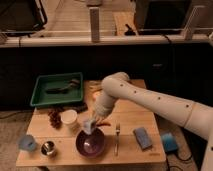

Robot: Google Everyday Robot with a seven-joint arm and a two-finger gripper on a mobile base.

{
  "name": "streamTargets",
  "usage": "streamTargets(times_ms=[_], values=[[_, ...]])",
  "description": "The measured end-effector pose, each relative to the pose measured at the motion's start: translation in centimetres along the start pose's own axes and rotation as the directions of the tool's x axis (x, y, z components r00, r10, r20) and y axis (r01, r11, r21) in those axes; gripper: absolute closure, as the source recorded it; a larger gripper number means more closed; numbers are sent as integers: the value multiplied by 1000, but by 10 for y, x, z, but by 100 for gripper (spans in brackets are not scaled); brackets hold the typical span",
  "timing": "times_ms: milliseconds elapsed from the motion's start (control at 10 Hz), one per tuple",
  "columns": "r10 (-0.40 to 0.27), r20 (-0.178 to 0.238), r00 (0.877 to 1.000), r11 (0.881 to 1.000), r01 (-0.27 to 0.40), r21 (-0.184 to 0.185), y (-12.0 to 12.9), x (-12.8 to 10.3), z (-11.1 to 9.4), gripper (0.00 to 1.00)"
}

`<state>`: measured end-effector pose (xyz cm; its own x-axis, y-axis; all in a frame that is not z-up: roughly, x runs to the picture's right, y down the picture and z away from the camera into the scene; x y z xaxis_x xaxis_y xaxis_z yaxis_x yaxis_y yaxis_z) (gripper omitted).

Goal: Place towel in paper cup

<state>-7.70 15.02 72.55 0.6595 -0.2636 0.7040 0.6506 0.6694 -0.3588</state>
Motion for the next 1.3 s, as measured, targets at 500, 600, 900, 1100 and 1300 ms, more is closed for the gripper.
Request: streamTargets(times_ms=[500,600,900,1100,1300], values=[[-84,-42,996,996,85,20,-71,-10,0,100],[-70,-47,996,997,72,38,-79,-1,-10,100],[-36,-46,998,997,39,69,-90,29,-39,100],[-34,-42,999,997,37,71,-94,23,-44,100],[-49,-27,998,997,51,51,-95,8,-43,100]])
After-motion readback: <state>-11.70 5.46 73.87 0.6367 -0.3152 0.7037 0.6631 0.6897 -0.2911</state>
